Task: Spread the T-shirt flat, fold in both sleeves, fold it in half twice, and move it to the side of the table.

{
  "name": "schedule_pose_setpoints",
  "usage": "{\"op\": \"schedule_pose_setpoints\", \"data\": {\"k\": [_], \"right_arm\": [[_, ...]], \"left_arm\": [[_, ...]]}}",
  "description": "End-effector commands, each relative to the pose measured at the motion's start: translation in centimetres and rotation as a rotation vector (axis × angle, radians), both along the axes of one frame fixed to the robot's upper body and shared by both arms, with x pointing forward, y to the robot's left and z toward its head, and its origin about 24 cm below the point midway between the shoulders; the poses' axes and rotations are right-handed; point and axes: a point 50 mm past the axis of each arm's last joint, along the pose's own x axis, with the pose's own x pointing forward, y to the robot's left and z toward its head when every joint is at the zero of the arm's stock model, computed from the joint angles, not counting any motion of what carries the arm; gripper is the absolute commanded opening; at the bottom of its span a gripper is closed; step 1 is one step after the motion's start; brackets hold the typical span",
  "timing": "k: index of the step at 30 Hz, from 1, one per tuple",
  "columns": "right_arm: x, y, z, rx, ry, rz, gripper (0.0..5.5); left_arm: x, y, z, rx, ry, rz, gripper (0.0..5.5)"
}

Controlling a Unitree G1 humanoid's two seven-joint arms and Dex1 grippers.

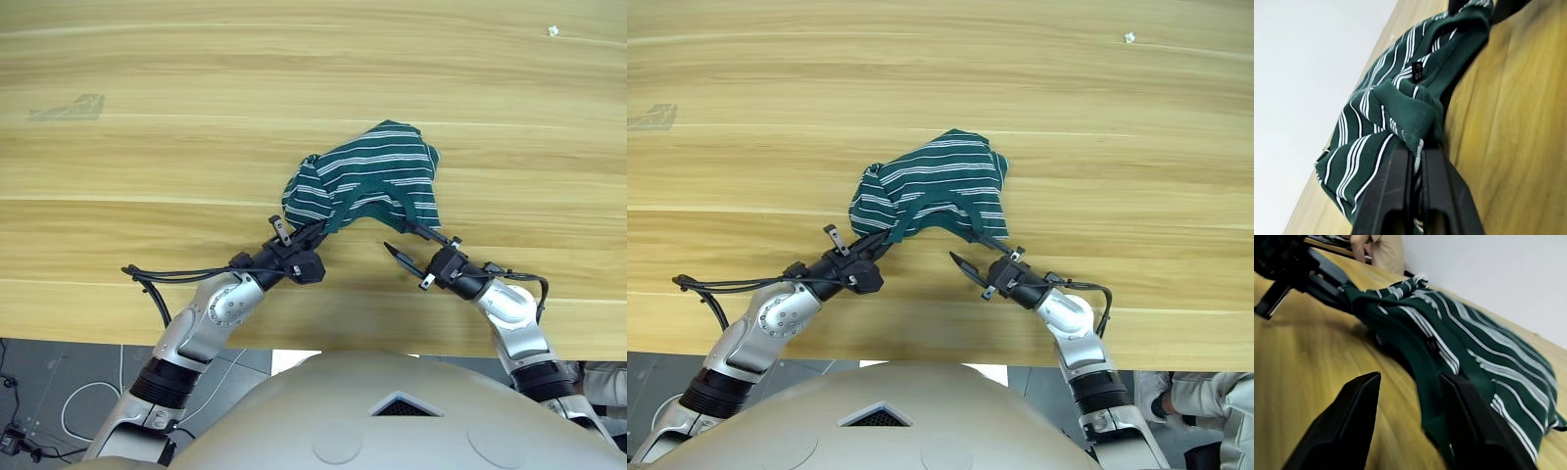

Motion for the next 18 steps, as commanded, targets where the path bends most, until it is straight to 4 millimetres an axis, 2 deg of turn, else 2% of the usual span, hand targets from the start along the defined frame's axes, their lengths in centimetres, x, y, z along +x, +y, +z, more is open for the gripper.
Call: {"op": "schedule_pose_setpoints", "data": {"k": [1,10,17,18], "right_arm": [[1.1,-1.4,-0.2,-0.072,-0.031,-0.054,2.21],[1.6,-2.0,-0.3,-0.138,-0.105,-0.093,2.21],[0.7,-1.8,-1.7,-0.209,-0.027,-0.034,2.21],[0.7,-1.8,-1.7,-0.210,-0.025,-0.034,2.02]], "left_arm": [[0.0,0.3,0.0,0.020,0.003,0.013,0.03],[-0.2,0.6,0.3,0.012,-0.007,0.029,0.03],[0.0,0.5,0.6,0.004,-0.028,0.032,0.03],[0.0,0.5,0.6,0.004,-0.030,0.032,0.03]]}}
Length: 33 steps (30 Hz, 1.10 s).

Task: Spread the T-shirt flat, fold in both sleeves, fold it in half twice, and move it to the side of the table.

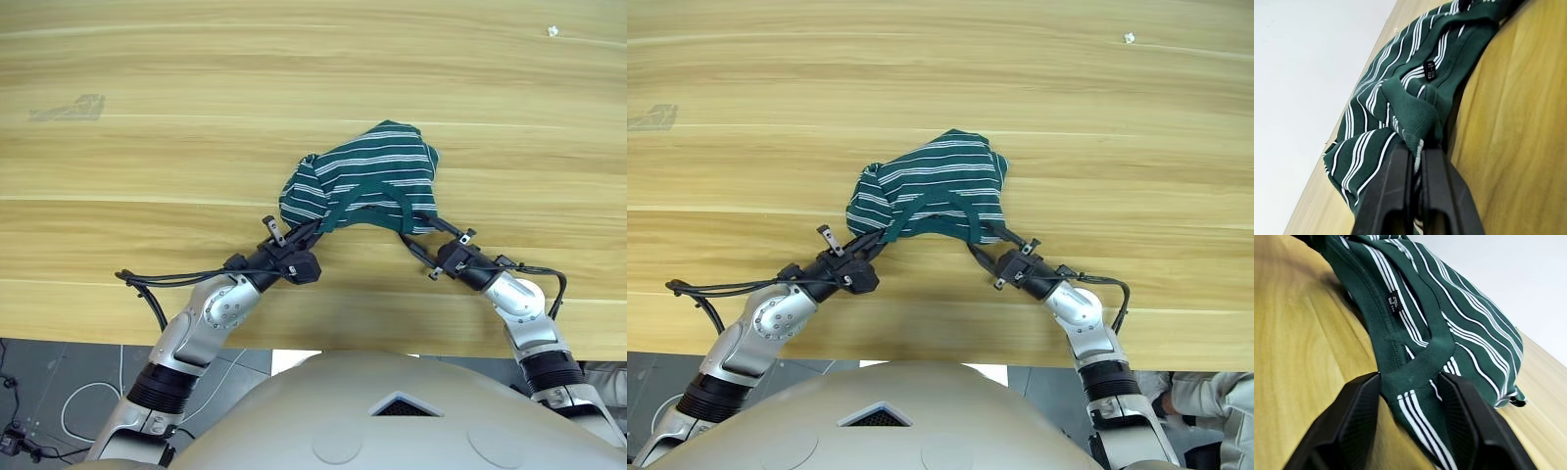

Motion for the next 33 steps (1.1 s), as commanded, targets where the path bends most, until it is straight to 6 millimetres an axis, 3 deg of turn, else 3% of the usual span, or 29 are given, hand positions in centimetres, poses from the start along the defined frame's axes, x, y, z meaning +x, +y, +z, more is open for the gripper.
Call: {"op": "schedule_pose_setpoints", "data": {"k": [1,12,17,22,26,33], "right_arm": [[-0.5,-0.2,-0.9,-0.051,0.058,0.022,1.95],[-0.1,-0.1,-0.5,-0.037,0.034,0.018,0.04],[1.1,-1.2,0.9,-0.033,-0.008,0.000,0.04],[3.5,-2.6,6.3,0.089,-0.149,-0.025,0.04],[4.1,-2.7,9.9,0.170,-0.224,-0.005,0.04],[4.0,-2.1,9.8,0.181,-0.190,0.009,0.04]], "left_arm": [[0.2,0.0,0.3,0.006,-0.020,0.006,0.03],[0.1,-0.2,0.0,0.009,-0.021,0.006,0.03],[0.2,-0.3,0.0,0.010,-0.024,0.005,0.03],[0.3,-0.2,-0.4,0.009,-0.004,0.011,0.03],[0.1,-0.4,-0.5,-0.013,0.019,-0.009,0.03],[-1.2,-1.6,-0.3,-0.116,0.108,-0.103,0.03]]}}
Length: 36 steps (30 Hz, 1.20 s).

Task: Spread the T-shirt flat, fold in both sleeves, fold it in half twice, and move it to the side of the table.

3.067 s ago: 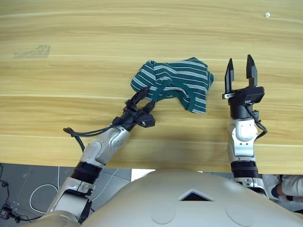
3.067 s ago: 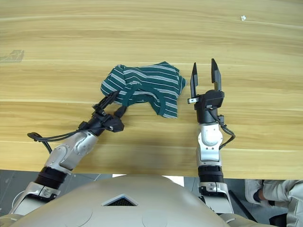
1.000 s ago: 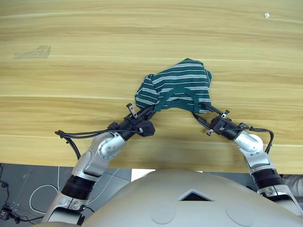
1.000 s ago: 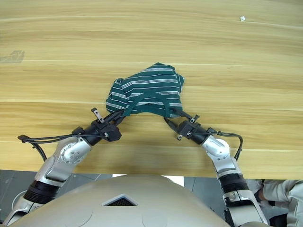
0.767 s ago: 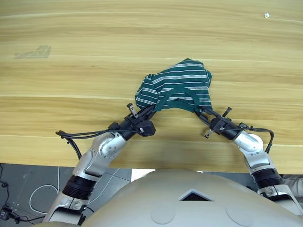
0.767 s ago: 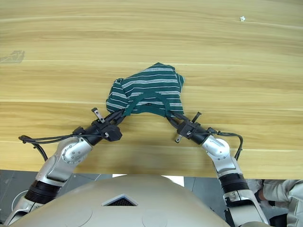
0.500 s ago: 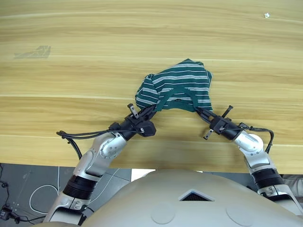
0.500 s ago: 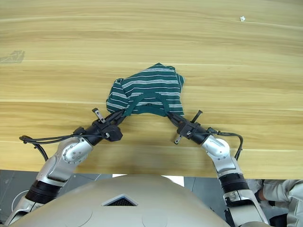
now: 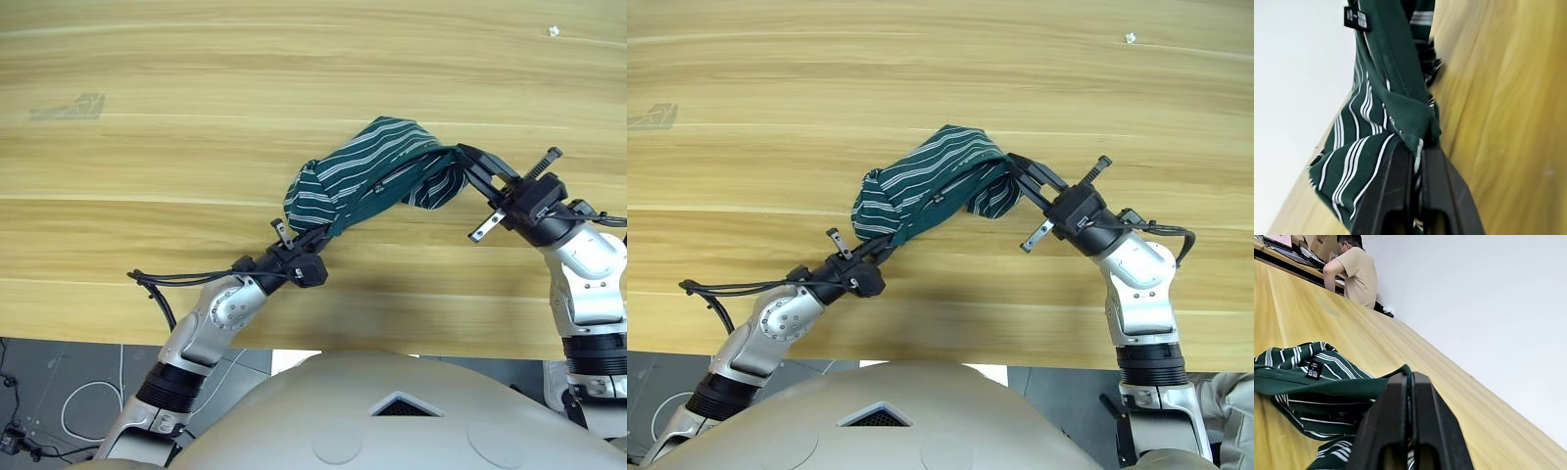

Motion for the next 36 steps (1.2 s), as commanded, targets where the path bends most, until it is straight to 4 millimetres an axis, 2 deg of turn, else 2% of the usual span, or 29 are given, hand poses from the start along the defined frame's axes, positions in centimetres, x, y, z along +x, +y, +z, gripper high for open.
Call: {"op": "schedule_pose_setpoints", "data": {"k": [1,11,20,28,36], "right_arm": [[0.1,0.2,0.0,-0.010,0.007,0.007,0.00],[0.1,0.3,-0.3,-0.021,0.010,0.010,0.00],[0.0,0.5,-0.5,-0.035,0.009,0.009,0.00],[0.0,0.7,-1.1,-0.053,0.016,0.010,0.00],[-0.1,0.9,-1.4,-0.050,0.021,0.013,0.00]], "left_arm": [[-0.6,-0.4,0.2,-0.054,0.058,-0.046,0.31],[-0.3,-0.5,0.1,-0.030,0.026,-0.038,1.57],[-0.3,-0.7,-0.2,-0.023,0.015,-0.036,1.57],[-0.2,-1.7,1.5,-0.121,-0.054,-0.069,1.57],[-0.3,-2.0,1.4,-0.119,-0.055,-0.079,1.57]]}}
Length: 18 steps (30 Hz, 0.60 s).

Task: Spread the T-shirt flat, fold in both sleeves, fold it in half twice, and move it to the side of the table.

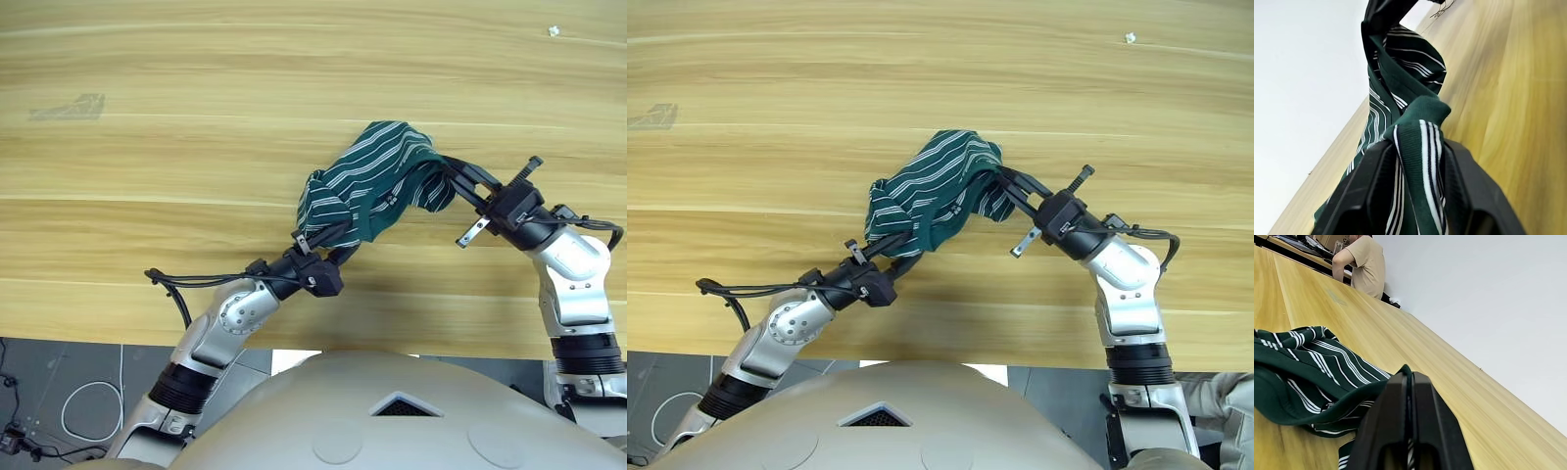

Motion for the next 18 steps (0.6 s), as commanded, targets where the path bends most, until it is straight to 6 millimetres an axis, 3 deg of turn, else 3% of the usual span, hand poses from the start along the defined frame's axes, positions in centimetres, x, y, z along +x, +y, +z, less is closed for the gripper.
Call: {"op": "schedule_pose_setpoints", "data": {"k": [1,9,18], "right_arm": [[0.0,0.1,-0.2,-0.019,-0.004,0.007,0.00],[0.0,0.2,-0.3,-0.020,0.000,0.010,0.00],[-0.1,0.4,-0.7,-0.026,0.014,0.019,0.00]], "left_arm": [[0.1,-0.1,0.0,0.013,-0.004,-0.014,1.57],[-0.6,-0.7,0.7,-0.001,0.000,-0.078,1.57],[-0.5,-0.5,1.3,0.013,-0.025,-0.090,0.01]]}}
